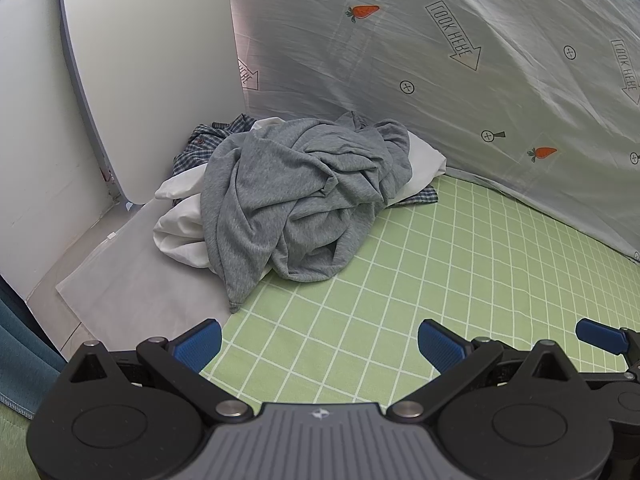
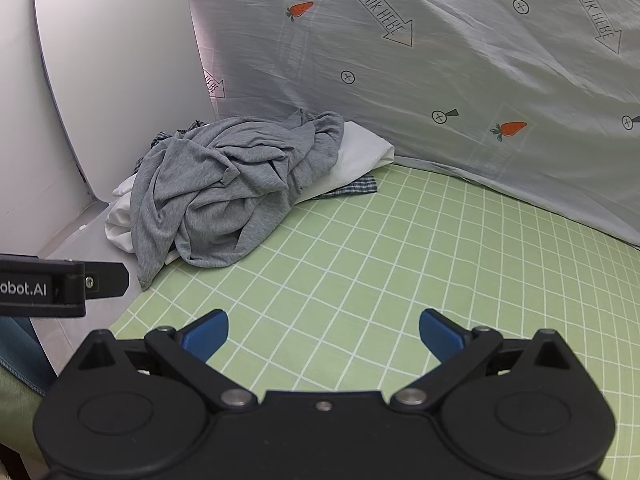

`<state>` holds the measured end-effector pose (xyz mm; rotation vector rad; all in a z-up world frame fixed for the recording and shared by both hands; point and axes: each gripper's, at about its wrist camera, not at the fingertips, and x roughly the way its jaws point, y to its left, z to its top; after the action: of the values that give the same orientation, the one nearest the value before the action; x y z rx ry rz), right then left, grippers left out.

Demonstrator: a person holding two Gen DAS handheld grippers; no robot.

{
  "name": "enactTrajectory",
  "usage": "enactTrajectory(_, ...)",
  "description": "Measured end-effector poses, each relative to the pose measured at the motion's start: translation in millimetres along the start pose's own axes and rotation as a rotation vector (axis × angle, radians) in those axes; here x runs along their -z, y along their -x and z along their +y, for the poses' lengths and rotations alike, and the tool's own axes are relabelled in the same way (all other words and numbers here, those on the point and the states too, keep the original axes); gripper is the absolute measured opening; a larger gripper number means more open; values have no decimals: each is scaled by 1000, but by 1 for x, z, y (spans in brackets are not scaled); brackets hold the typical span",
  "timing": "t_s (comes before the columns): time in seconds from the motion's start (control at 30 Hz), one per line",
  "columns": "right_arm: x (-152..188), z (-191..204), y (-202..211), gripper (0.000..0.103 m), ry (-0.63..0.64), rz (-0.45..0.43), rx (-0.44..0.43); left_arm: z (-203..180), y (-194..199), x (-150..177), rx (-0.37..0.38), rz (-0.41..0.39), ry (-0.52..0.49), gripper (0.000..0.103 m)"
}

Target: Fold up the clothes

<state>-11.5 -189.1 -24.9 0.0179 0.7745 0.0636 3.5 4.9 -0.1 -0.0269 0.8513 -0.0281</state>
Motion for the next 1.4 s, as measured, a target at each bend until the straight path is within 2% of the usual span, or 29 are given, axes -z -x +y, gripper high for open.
enactTrajectory(0.87, -2, -8, -10, 103, -4, 14, 3, 1, -15, -9, 1, 20, 7, 103)
enactTrajectory(1.17, -21, -16, -43, 103, 4, 35, 10, -1, -50, -34, -5, 51, 13, 103)
enactTrajectory(1.4, -61, -15, -96, 103, 15, 33, 33, 3, -100, -77, -39, 66, 34, 103)
